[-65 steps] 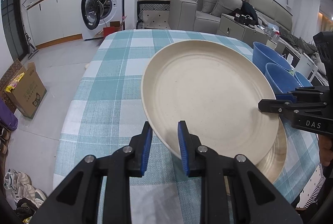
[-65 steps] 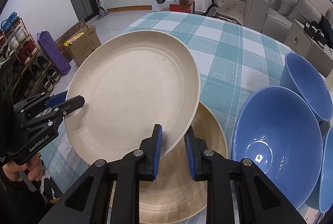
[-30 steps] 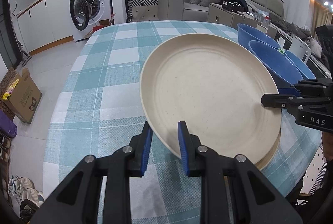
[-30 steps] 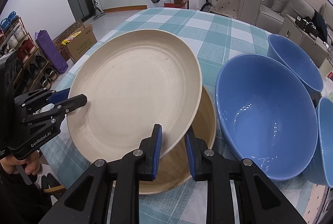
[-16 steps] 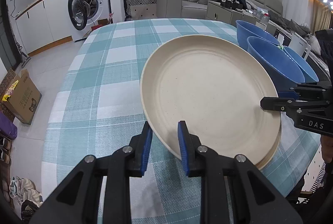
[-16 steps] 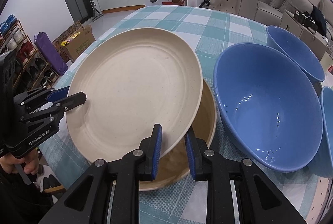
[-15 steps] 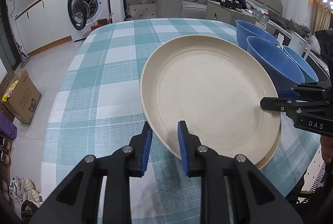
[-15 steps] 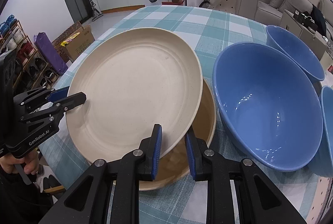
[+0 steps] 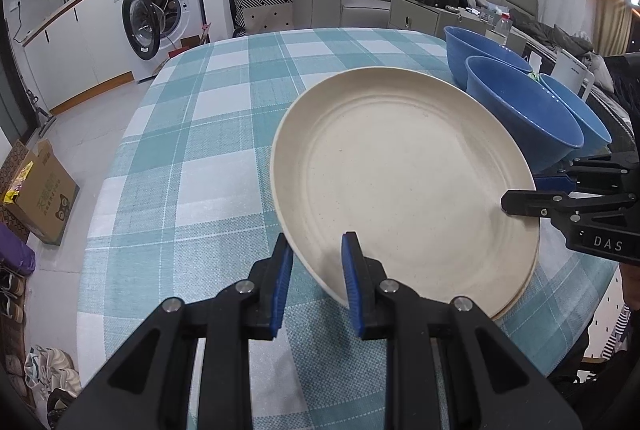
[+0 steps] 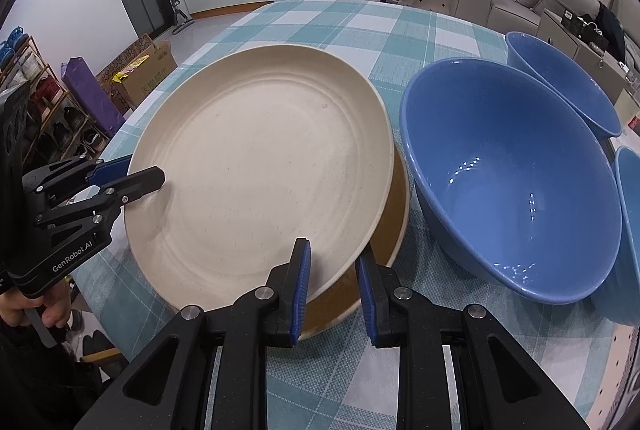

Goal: Organize plates and bowls
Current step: 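Lower the plate onto the cream plate stack and open the right gripper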

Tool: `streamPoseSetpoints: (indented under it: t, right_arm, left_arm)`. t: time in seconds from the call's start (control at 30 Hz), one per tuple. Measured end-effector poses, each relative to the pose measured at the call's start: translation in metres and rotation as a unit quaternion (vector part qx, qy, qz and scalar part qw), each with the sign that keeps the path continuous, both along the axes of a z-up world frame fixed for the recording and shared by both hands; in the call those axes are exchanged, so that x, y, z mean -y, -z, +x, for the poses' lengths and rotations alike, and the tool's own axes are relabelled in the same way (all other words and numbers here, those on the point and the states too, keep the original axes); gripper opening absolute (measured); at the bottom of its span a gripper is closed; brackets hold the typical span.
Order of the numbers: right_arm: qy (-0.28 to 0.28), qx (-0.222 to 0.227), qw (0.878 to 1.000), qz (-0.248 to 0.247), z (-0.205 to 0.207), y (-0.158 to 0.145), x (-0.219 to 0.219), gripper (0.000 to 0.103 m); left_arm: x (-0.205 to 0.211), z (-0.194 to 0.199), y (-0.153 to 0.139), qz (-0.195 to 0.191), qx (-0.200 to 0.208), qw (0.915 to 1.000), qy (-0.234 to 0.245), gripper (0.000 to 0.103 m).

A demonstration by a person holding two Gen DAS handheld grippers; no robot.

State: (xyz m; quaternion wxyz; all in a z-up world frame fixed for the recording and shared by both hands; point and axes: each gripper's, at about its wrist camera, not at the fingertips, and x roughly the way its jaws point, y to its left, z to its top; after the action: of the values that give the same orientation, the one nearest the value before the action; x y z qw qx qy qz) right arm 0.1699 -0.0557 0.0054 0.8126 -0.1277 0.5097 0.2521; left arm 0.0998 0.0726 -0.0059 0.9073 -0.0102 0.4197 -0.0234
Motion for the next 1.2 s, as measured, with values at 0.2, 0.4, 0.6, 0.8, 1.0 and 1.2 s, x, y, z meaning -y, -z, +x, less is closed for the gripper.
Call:
streamPoseSetpoints:
  t: [0.2,0.4,0.6,0.8,1.0,1.2]
  right_arm:
    - [-0.001,-0.005,1.0,-0.002,-0.003,0.0,0.001,0.024]
    - [-0.002,-0.003,1.0,-0.003,-0.006,-0.005,0.002,0.025]
    - [-0.009,-0.002,1.0,-0.014,-0.008,-0.005,-0.001,0.027]
    - [-0.016,0.003,0.999,-0.033,-0.011,-0.003,-0.005,0.033]
    - [-0.026,0.014,0.998,-0.054,-0.016,0.0,-0.009,0.04]
    - [-0.037,0.029,0.994,-0.101,-0.02,0.009,-0.016,0.051]
  left_arm:
    - [0.003,0.0,0.002,0.008,-0.007,0.9999,0.002,0.023]
    - [0.006,-0.001,0.003,0.016,-0.011,0.9998,0.01,0.023]
    - [0.007,0.0,0.003,0.017,-0.015,0.9997,0.013,0.023]
    - [0.008,0.0,0.004,0.015,-0.017,0.9996,0.016,0.024]
    - [0.01,0.001,0.007,0.014,-0.021,0.9995,0.02,0.025]
    - [0.014,0.0,0.007,0.025,-0.019,0.9993,0.022,0.03]
